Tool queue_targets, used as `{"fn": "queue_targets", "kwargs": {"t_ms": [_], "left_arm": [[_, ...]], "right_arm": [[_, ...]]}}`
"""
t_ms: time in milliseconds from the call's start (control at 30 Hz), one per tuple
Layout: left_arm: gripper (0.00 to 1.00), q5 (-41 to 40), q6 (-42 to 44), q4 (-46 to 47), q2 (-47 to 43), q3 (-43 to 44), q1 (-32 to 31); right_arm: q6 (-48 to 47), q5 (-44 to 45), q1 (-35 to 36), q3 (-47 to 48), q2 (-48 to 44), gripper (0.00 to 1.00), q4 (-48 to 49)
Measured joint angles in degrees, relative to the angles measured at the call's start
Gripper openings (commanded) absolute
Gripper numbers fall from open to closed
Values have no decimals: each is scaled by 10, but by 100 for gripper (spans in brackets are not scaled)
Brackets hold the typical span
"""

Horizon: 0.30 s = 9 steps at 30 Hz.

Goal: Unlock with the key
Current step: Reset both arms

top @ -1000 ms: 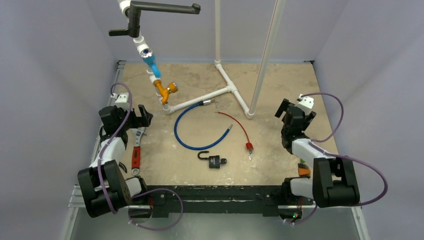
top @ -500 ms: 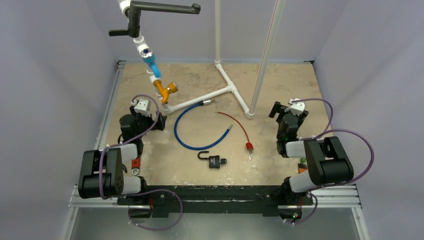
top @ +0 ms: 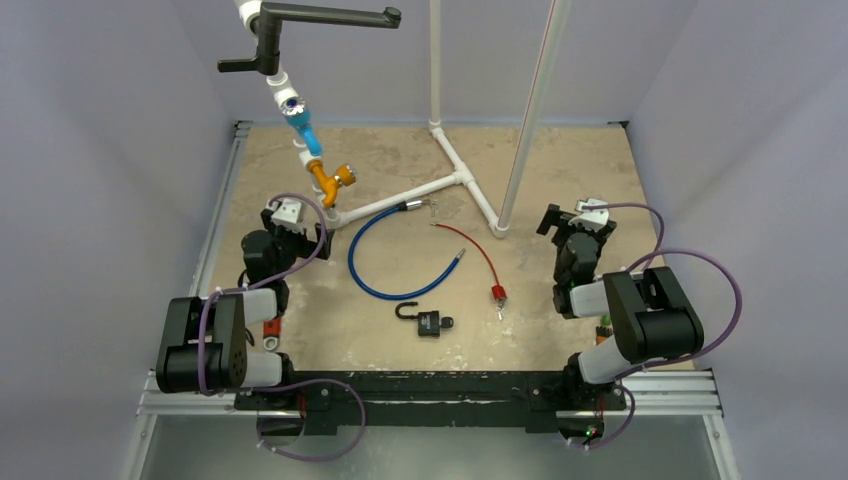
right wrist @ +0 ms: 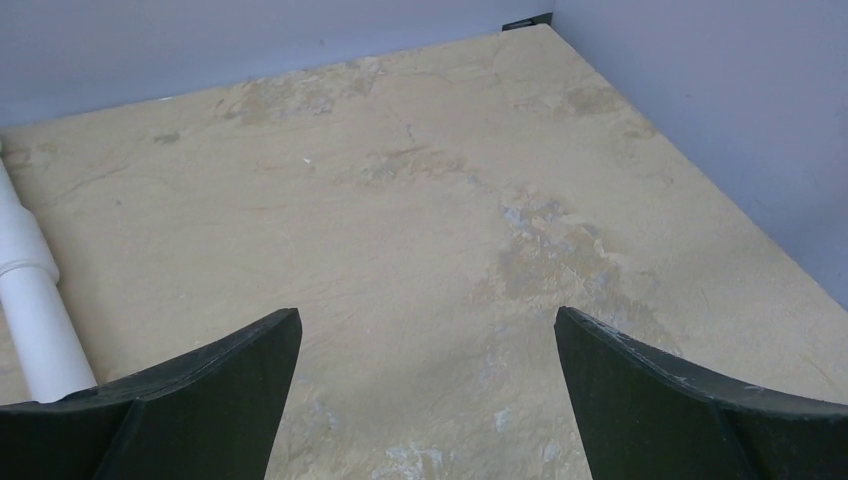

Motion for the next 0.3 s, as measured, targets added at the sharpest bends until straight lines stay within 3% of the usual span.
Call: {"fn": "queue_targets", "kwargs": {"t_ms": [300], "left_arm": [[100, -1, 1, 2, 0, 0, 0]], "right_arm": [[0, -2, 0, 0, 0, 99, 0]]}}
